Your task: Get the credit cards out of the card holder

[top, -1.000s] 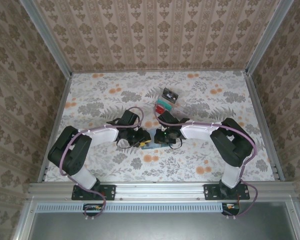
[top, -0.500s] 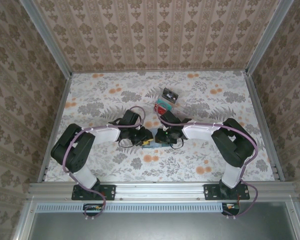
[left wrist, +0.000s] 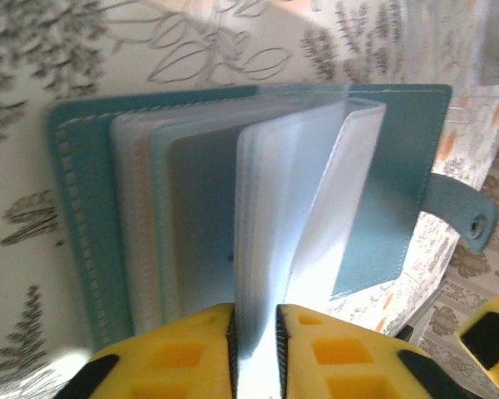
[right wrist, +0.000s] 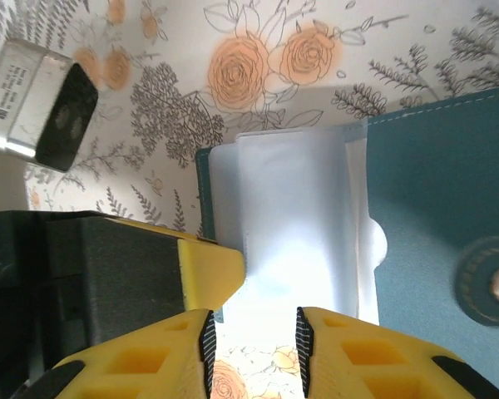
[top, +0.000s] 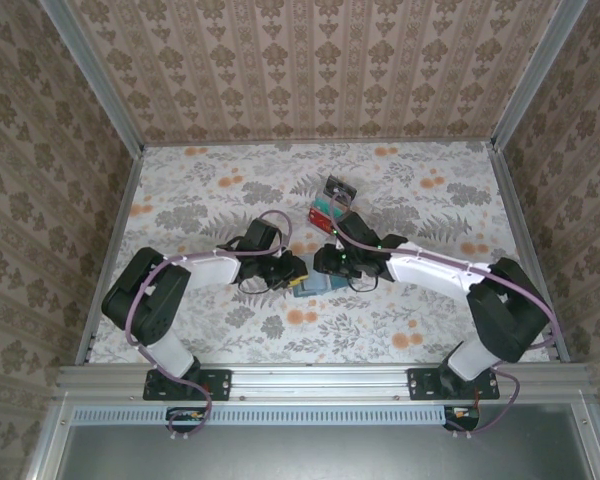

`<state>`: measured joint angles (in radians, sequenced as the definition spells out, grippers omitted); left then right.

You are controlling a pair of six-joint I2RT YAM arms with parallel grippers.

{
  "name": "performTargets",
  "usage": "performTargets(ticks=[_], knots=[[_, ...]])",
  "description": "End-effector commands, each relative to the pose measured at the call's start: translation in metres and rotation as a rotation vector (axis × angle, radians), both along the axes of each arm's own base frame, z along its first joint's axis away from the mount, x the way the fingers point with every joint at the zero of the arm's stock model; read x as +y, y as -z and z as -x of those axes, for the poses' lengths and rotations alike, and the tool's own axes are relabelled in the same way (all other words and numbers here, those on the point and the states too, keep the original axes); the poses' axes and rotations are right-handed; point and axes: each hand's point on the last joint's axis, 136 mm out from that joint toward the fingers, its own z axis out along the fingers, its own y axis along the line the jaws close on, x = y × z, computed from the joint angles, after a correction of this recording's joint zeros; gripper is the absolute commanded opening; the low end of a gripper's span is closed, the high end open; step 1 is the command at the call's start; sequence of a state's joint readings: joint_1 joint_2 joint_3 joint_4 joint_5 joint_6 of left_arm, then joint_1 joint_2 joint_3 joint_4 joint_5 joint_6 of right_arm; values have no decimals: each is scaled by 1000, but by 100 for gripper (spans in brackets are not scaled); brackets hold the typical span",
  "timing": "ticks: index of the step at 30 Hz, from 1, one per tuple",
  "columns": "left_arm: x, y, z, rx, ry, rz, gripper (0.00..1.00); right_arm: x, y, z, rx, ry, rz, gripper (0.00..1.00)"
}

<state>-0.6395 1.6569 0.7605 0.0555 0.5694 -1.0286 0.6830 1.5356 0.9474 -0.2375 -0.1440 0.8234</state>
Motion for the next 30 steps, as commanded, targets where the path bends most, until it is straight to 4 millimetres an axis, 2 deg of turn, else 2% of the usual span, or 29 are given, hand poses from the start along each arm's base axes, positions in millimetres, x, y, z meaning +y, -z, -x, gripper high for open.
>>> performTargets(ticks=[1,5,6,9,14,18,26,30], knots=[[-18,-12,-1,-42,42,66,27,-27,-6,1,-26,88,65,36],[-31,-21,-5,-68,59,104,34,-48,-16,0,-69,152,103,37],[-35,-23,-6,-73,65,114,35,-53,-25,0,-93,166,91,37],[-48,-26,-10,-84,79,136,36,-64,-26,0,-98,193,92,37],[-70,-23,-13,-89,117,132,43,-70,-27,2,-96,205,94,37],[-79,-16,-15,-94,137,98,48,-73,-25,3,-93,211,98,37],[-73,-3,-13,-69,136,36,49,-69,-14,3,-60,186,108,34],[-69,-12,-17,-85,124,49,47,-64,0,2,-14,152,138,29]])
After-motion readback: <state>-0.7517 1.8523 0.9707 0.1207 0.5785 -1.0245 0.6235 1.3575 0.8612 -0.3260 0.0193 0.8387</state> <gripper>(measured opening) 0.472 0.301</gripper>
